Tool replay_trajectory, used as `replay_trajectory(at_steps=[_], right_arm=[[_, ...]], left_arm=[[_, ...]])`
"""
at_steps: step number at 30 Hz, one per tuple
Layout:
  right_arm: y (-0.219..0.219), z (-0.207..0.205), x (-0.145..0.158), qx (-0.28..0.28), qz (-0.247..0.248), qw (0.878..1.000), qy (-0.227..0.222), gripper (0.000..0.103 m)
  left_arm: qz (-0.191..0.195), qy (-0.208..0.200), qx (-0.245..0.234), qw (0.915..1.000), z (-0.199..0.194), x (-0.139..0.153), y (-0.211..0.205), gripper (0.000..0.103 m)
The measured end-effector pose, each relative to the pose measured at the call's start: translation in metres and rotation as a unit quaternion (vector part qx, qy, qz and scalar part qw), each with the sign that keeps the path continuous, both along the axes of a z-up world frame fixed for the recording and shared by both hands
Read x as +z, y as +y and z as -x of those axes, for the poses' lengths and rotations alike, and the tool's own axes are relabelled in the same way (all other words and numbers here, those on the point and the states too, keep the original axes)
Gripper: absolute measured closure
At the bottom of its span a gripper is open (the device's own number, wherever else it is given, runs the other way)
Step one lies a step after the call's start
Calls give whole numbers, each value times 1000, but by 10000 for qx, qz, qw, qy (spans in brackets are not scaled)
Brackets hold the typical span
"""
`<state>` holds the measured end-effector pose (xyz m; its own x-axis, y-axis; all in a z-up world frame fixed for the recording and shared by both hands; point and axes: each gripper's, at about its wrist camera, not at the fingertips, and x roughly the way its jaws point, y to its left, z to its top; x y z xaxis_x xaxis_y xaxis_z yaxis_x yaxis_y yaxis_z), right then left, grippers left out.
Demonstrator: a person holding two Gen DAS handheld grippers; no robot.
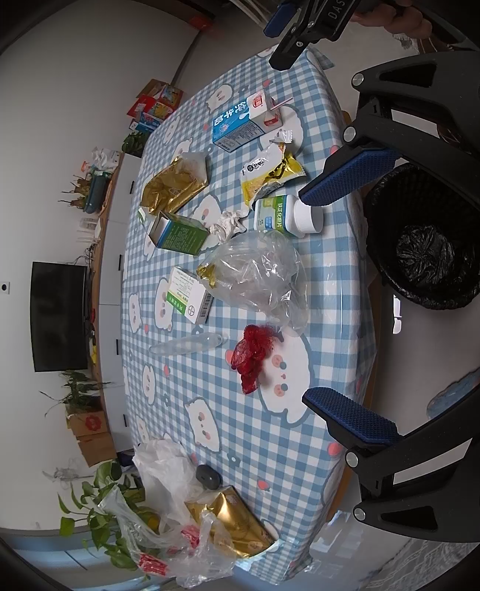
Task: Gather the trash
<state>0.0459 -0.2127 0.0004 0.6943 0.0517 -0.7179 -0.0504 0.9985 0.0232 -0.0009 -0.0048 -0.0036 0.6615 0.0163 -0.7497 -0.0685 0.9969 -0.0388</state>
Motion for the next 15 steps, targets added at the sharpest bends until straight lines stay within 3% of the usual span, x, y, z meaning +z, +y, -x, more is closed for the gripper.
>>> replay_trajectory(at_steps=[15], right_arm=[[1,-1,-1,0,11,10000,3,8]], left_arm=[[-3,10,-2,10000,-1,0,0,7]])
